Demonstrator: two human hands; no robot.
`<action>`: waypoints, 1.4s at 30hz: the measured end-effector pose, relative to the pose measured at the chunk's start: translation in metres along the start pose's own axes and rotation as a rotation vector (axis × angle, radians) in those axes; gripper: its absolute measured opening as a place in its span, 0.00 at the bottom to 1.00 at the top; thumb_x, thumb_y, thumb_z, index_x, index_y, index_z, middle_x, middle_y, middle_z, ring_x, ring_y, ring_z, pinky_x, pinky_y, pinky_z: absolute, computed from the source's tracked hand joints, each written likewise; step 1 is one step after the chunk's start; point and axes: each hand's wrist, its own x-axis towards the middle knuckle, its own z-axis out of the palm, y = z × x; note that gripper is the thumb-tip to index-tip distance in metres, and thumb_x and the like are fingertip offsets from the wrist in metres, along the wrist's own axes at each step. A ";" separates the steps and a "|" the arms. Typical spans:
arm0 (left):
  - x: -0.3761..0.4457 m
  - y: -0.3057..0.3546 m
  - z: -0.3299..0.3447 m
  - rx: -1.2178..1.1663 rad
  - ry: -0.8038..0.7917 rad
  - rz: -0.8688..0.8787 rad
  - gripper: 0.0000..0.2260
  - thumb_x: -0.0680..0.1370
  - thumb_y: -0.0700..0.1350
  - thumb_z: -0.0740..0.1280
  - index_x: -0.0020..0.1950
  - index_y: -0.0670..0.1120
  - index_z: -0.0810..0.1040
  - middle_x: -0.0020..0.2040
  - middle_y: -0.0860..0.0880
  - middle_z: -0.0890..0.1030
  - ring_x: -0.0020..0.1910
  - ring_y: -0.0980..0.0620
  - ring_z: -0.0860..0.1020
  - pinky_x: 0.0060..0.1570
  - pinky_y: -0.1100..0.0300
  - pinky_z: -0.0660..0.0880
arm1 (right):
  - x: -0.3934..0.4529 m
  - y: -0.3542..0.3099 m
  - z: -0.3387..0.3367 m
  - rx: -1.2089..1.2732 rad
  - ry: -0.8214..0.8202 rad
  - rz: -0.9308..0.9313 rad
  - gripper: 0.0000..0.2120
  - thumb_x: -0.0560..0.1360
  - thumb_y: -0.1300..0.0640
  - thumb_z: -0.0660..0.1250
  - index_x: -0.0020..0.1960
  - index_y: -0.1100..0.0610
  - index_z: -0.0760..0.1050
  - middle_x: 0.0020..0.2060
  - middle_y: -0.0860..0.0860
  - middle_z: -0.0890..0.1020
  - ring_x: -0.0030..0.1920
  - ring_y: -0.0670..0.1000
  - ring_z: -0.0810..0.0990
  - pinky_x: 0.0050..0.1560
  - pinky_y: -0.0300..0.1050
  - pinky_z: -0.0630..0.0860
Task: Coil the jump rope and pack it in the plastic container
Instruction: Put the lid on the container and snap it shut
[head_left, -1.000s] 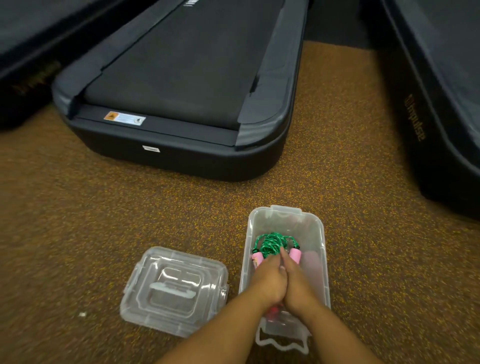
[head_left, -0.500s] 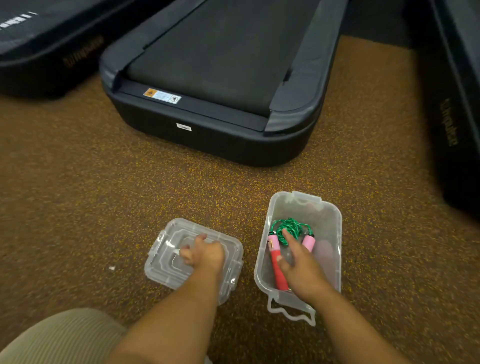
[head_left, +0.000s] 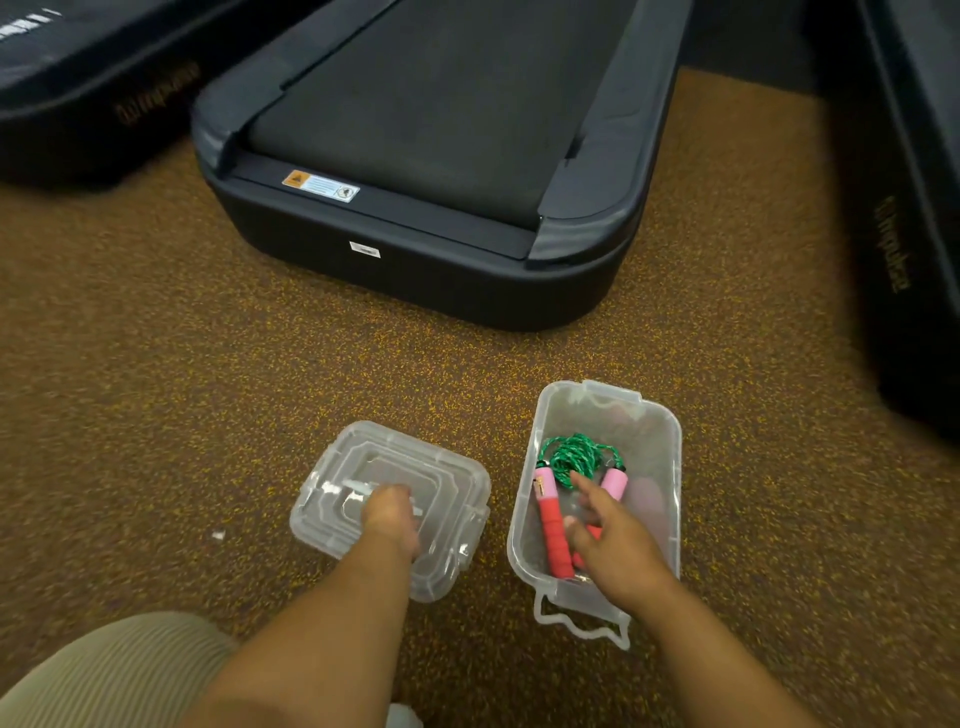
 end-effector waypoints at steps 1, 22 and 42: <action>0.002 0.001 0.002 -0.019 0.046 0.057 0.14 0.75 0.39 0.66 0.61 0.42 0.77 0.47 0.44 0.80 0.49 0.43 0.79 0.53 0.49 0.78 | 0.000 -0.002 -0.001 0.011 0.005 0.006 0.26 0.77 0.49 0.63 0.72 0.35 0.61 0.69 0.49 0.72 0.68 0.53 0.71 0.64 0.60 0.73; -0.113 -0.042 0.094 1.205 -0.419 1.054 0.21 0.78 0.35 0.63 0.70 0.47 0.73 0.64 0.51 0.69 0.59 0.47 0.75 0.62 0.60 0.71 | -0.030 0.003 -0.036 0.324 0.336 0.187 0.12 0.77 0.53 0.66 0.59 0.49 0.71 0.45 0.46 0.80 0.44 0.48 0.80 0.39 0.42 0.75; -0.062 -0.037 0.089 1.464 -0.314 0.778 0.29 0.79 0.39 0.56 0.79 0.53 0.51 0.67 0.43 0.72 0.62 0.42 0.74 0.58 0.51 0.71 | -0.011 0.044 -0.035 -0.047 0.384 0.486 0.21 0.80 0.46 0.59 0.69 0.55 0.71 0.64 0.58 0.70 0.63 0.60 0.71 0.62 0.54 0.71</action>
